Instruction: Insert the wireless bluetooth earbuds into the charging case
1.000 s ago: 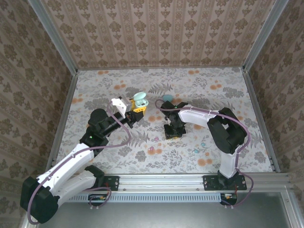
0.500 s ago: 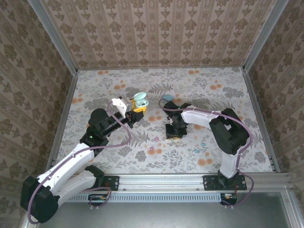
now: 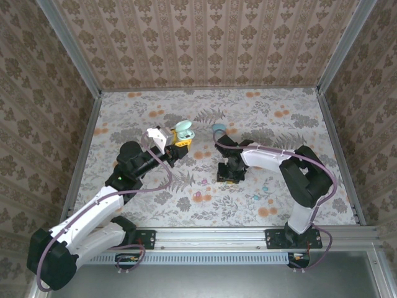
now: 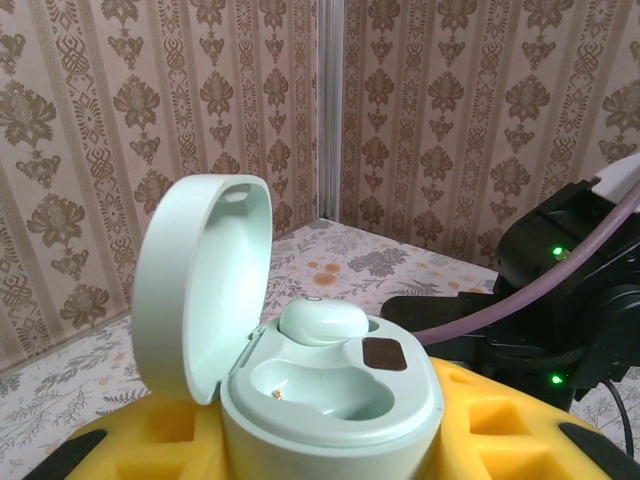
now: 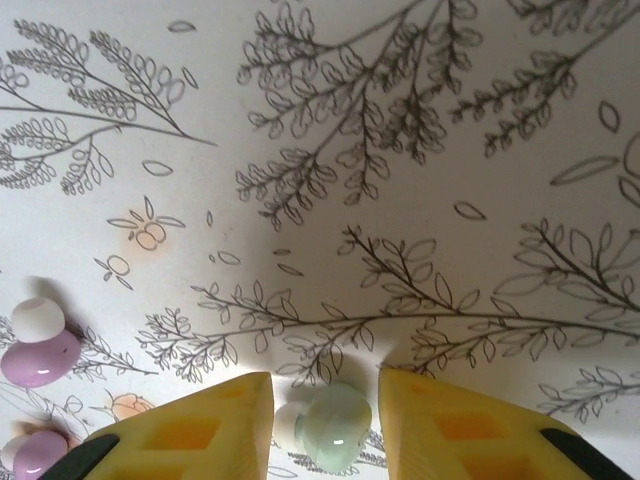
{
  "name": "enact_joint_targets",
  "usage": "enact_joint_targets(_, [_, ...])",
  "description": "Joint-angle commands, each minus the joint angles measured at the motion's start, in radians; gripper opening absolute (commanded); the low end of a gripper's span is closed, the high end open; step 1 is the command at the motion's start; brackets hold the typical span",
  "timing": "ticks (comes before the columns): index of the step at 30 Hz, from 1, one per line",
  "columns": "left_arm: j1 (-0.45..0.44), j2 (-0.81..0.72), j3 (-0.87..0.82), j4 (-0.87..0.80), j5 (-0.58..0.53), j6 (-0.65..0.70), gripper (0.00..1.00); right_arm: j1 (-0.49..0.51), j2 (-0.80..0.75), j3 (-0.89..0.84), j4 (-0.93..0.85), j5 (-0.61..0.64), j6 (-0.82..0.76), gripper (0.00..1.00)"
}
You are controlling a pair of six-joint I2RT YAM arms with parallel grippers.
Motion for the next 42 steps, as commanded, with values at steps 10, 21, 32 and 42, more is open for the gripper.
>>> enact_joint_targets(10, [0.006, 0.0, 0.017, 0.021, 0.0, 0.015, 0.34, 0.008, -0.007, -0.047, 0.05, -0.016, 0.048, 0.34])
enact_joint_targets(21, [0.007, 0.006, 0.019, 0.024, 0.002, 0.013, 0.34, 0.009, 0.042, -0.019, 0.053, -0.024, -0.029, 0.29])
enact_joint_targets(32, [0.006, 0.016, 0.023, 0.019, 0.001, 0.013, 0.34, 0.009, -0.028, 0.004, -0.015, 0.022, -0.056, 0.22])
enact_joint_targets(42, [0.006, 0.07, 0.015, 0.001, 0.006, 0.051, 0.34, 0.009, -0.244, 0.082, -0.197, 0.133, -0.078, 0.22])
